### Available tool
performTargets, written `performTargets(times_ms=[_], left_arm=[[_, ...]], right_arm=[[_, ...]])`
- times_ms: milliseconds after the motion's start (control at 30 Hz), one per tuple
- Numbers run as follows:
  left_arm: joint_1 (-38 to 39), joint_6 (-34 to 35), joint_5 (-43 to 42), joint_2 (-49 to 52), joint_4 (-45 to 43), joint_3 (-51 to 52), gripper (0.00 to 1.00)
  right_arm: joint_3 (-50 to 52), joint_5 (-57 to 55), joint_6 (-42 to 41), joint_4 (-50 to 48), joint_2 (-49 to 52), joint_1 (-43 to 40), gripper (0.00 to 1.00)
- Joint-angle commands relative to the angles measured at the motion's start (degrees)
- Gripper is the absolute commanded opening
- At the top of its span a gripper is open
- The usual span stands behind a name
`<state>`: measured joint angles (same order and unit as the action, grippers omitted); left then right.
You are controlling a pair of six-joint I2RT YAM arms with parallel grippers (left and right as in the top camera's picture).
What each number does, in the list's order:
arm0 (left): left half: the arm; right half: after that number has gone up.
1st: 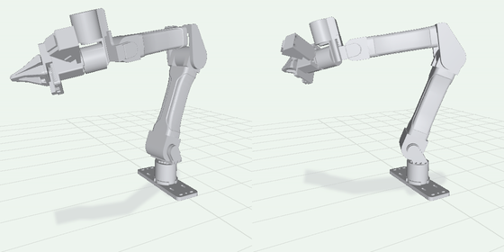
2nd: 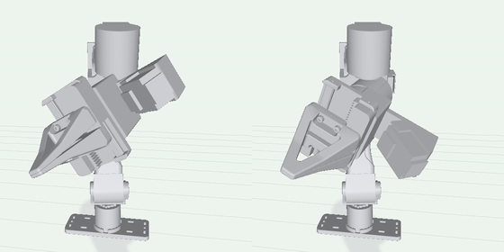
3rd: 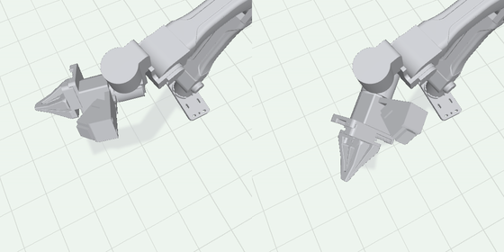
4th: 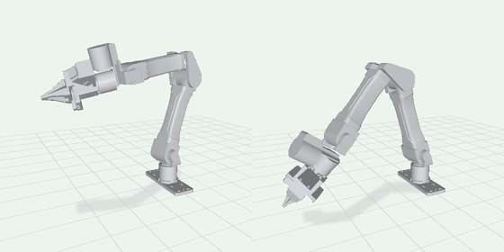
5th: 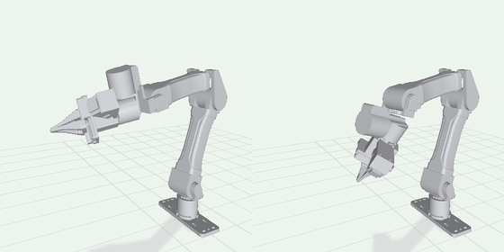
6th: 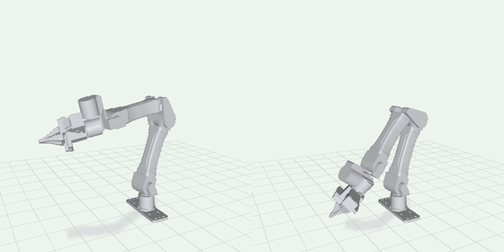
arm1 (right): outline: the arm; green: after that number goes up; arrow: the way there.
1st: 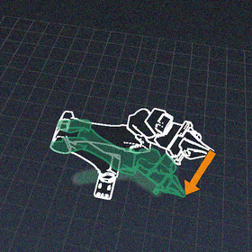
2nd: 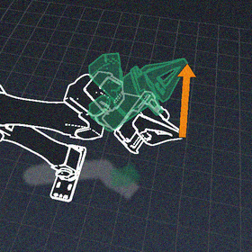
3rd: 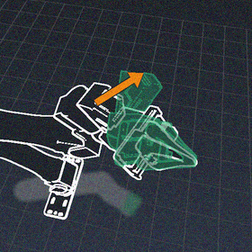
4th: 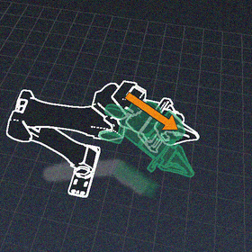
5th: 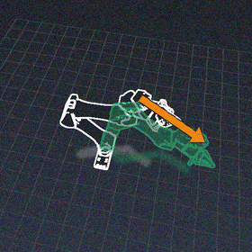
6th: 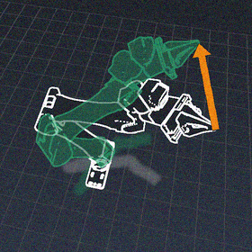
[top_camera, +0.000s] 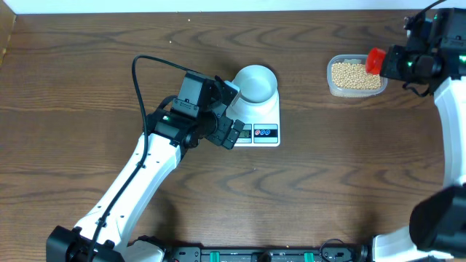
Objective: Scoop item into bowl and weigh 50g on scale
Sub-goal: 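Dip the red scoop into the bean tub and scoop beans, right gripper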
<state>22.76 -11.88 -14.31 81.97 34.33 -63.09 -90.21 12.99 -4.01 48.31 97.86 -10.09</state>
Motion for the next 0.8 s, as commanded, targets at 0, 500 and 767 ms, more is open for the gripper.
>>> performTargets(times_ms=[0,500,767], left_arm=[[-0.1,-0.5,-0.5,0.0,0.2,0.0,0.98],[-0.1,-0.5,-0.5,0.0,0.2,0.0,0.98],[-0.1,-0.5,-0.5,0.0,0.2,0.0,0.98]], right_arm=[[-1.1,-0.6,5.1,-0.7,1.6,-0.5,0.01],[-0.9,1.1,8.9,-2.5,8.3,-2.5,0.01],[-0.9,5.9,9.0,-2.7,11.5,-2.8,0.01]])
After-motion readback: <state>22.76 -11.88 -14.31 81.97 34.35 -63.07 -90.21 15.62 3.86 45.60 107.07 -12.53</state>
